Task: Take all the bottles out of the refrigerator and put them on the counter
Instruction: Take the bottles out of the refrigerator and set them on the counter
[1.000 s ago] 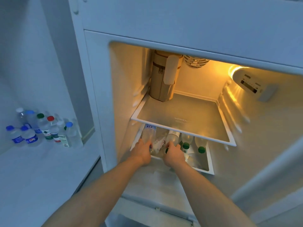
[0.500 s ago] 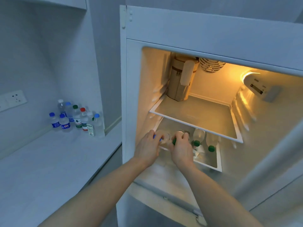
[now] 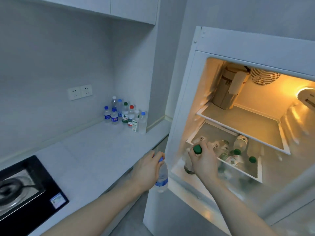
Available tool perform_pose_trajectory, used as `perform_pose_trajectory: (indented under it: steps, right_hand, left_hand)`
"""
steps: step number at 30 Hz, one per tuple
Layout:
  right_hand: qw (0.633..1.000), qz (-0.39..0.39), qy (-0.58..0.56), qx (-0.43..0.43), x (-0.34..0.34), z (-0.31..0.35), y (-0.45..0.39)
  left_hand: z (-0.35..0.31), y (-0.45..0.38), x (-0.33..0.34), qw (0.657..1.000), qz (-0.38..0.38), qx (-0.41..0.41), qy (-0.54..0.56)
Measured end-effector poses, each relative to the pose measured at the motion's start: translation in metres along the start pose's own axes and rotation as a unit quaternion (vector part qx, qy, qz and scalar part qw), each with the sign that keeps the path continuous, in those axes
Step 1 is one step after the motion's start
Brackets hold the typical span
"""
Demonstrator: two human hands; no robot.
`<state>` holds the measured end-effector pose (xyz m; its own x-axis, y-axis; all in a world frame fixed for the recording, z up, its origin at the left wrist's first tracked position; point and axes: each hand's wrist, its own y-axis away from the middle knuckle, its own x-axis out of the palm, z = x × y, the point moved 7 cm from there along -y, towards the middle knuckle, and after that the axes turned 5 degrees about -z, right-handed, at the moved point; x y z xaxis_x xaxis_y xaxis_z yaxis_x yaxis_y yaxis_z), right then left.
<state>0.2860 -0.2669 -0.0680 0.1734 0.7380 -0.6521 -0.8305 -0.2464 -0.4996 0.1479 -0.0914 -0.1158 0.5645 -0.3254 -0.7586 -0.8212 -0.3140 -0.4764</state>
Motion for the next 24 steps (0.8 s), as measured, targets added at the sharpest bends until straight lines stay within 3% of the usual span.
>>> perform_pose_trajectory:
  steps: [12, 24]
  right_hand:
    - [0.974, 0.166, -0.135, -0.076, 0.083, 0.137, 0.088]
    - [0.942, 0.256, -0.174, -0.129, 0.168, 0.227, 0.080]
  left_hand:
    - [0.103, 0.121, -0.120, 0.987, -0.025, -0.145, -0.066]
    - [0.177, 0.123, -0.190, 0.964, -0.053, -0.230, -0.125]
